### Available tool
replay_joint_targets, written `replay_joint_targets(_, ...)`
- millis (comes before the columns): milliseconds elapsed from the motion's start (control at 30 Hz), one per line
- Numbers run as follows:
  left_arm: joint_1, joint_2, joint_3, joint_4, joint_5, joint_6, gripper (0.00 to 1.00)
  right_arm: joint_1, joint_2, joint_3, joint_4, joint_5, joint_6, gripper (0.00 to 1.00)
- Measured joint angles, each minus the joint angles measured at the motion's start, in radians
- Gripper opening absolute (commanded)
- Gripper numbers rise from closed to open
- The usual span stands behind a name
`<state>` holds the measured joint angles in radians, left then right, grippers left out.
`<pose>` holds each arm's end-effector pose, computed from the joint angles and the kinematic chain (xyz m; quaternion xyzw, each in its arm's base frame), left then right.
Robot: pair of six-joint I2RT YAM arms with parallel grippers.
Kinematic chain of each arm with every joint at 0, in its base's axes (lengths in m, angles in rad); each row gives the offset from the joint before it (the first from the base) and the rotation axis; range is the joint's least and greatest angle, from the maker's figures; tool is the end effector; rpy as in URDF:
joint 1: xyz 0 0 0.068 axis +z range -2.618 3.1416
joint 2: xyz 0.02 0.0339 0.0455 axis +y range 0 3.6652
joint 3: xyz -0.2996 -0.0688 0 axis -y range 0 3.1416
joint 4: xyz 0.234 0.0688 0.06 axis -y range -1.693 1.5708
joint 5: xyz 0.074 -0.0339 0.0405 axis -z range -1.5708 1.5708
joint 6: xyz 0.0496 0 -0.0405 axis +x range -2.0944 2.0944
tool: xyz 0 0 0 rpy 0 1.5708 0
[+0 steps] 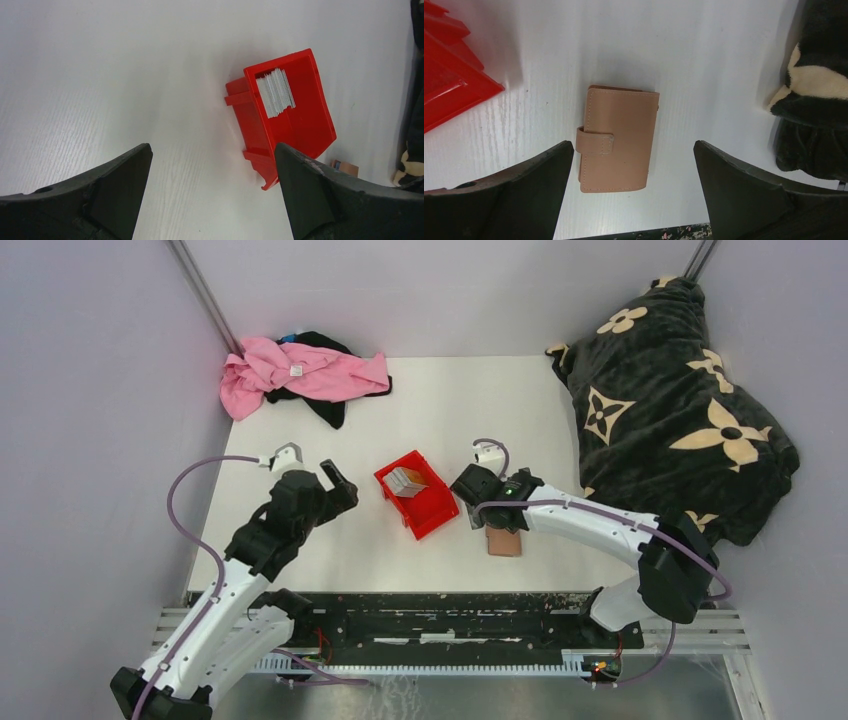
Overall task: Put the credit cards into the card holder
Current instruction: Pick up the card holder from the center of the board.
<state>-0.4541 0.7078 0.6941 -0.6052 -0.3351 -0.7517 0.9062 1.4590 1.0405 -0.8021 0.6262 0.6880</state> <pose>0.1200 -0.0404 0.2950 -0.2055 0.8554 -0.1341 0.4562 0.1857 0.1898 0.2637 -0.0487 0.9371 -0.0934 0.3328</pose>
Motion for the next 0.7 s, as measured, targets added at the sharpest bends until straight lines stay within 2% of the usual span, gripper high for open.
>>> replay_joint_targets(467, -0.003, -0.056, -0.029, 0.000, 0.060, 0.000, 0.98, 0.002, 0.152, -0.024, 0.053, -0.017, 0.048, 0.98)
replay_joint_targets(700, -0.004, -0.046, -0.030, 0.002, 0.089, 0.000, 0.94, 0.002, 0.220, -0.024, 0.064, -0.016, 0.079, 0.92)
